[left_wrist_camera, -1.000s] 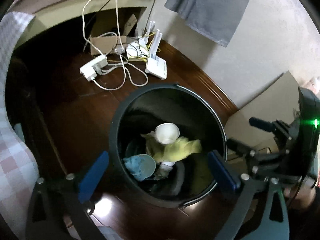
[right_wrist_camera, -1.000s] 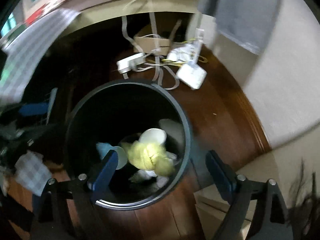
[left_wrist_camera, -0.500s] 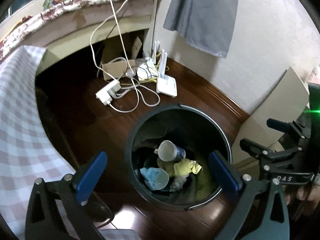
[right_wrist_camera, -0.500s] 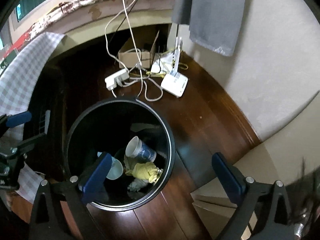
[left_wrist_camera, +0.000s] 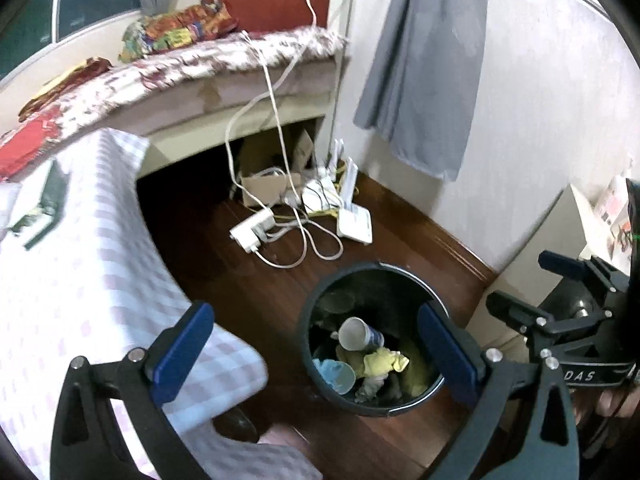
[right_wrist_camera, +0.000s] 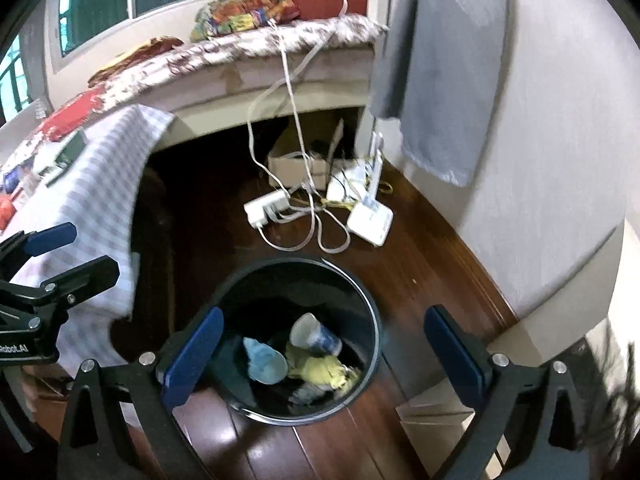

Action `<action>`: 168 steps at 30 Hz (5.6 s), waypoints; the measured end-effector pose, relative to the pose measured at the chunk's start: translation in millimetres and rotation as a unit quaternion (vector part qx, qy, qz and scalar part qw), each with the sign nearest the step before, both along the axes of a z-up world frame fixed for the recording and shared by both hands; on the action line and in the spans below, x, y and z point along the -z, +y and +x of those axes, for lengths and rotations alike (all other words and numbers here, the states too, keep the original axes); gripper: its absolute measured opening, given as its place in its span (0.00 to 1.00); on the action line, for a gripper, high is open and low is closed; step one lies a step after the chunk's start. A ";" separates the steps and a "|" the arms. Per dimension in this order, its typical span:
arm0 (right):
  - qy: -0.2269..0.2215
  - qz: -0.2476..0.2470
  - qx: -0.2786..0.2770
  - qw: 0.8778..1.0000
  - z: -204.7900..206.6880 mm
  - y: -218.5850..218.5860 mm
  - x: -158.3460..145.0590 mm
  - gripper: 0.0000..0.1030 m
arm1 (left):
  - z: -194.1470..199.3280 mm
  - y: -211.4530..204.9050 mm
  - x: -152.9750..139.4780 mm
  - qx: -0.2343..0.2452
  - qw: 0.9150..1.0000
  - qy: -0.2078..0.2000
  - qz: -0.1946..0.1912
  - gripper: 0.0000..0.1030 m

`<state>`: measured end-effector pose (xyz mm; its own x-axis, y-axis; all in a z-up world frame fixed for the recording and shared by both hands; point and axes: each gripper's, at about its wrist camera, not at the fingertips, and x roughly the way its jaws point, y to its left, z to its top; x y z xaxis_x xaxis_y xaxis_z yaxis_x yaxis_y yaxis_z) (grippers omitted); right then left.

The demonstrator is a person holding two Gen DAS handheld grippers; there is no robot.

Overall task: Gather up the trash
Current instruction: 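Move both tools back from the bin toward the table, then grasp the red plastic bag with the left tool while the right tool grasps the green milk carton, then carry the red bag and milk carton over the bin and release both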

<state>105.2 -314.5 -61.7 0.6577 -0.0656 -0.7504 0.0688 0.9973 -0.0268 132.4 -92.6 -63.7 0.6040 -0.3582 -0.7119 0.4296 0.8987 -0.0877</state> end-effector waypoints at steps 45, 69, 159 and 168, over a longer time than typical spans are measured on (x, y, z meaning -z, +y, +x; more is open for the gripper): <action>-0.002 -0.009 -0.226 0.974 181.2 384.5 -16.6 1.00 | 63.5 411.6 2.4 -0.325 0.945 -0.008 0.039 0.99; 0.022 0.034 -0.229 0.973 203.1 372.8 -3.0 0.55 | 78.6 405.8 5.8 -0.283 0.959 -0.004 0.020 0.42; 0.112 -0.019 -0.081 0.990 12.6 -15.2 101.4 0.55 | 28.2 -61.8 94.1 0.136 0.983 0.115 0.041 0.42; 0.152 -0.093 -0.062 0.982 27.0 -30.0 139.6 0.95 | 38.9 -67.2 126.2 0.099 0.980 0.167 0.050 0.83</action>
<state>132.3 -344.5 -201.3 0.4163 -0.1531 -0.8963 -0.0922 0.9735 -0.2091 171.3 -159.9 -189.9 0.2574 -0.3627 -0.8956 0.5587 0.8121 -0.1683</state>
